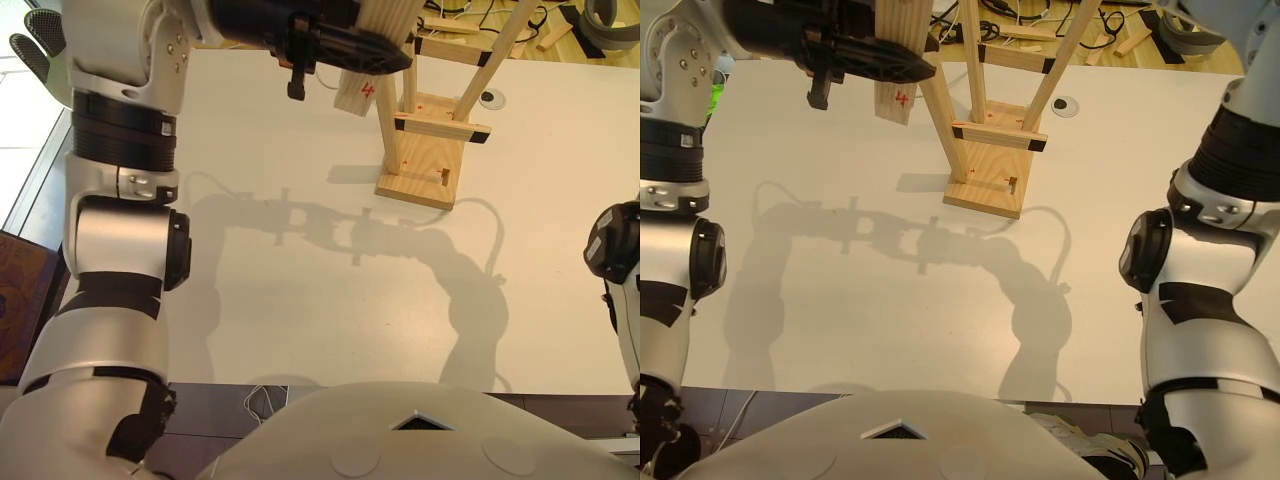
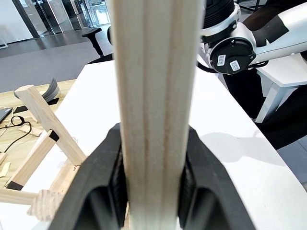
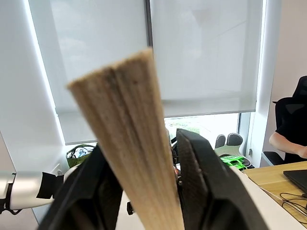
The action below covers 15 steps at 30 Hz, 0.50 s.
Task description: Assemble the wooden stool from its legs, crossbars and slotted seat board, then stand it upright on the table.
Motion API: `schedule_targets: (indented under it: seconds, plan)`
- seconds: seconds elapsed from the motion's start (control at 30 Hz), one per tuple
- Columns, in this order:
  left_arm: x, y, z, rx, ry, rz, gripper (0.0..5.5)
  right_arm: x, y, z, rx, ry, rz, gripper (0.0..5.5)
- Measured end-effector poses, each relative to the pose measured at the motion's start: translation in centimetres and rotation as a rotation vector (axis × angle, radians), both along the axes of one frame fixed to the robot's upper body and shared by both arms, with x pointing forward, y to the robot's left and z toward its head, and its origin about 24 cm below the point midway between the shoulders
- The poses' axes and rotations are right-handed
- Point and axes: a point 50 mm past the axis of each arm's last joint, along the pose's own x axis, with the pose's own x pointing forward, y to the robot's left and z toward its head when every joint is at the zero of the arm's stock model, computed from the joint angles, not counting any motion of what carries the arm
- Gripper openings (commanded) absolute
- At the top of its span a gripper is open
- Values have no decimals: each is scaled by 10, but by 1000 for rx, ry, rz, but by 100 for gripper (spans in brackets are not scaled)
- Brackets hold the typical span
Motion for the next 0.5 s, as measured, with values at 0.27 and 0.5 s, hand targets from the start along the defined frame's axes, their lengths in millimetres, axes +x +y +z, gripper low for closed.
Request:
schedule_targets:
  seconds: [0.27, 0.5]
  plan:
    - [-2, 0, -3, 4, 19, -7, 102, 0, 0, -3, 4, 2, -2, 122]
    - [0, -8, 4, -112, 23, 22, 230, 3, -4, 2, 45, -32, -61, 105]
